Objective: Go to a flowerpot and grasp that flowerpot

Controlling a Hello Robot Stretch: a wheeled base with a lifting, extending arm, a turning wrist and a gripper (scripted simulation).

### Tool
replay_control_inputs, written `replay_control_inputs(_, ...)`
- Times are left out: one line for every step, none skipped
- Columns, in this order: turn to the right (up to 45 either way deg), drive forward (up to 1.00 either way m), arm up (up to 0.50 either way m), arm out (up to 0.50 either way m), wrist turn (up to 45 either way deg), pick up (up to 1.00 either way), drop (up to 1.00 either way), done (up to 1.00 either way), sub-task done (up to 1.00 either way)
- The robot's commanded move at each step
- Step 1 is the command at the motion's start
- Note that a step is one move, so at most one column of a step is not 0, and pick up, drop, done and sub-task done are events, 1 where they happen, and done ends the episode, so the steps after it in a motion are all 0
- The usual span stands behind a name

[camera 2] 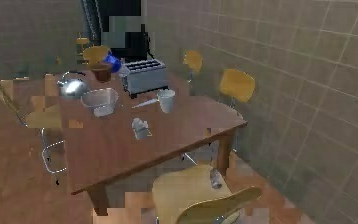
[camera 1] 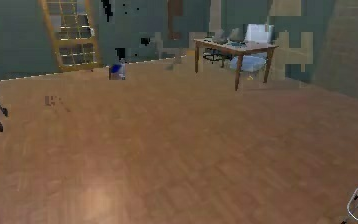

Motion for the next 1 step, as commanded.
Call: replay_control_inputs(-45.0,0.00,0.00,0.00,0.0,0.00,0.00,0.00,0.00)
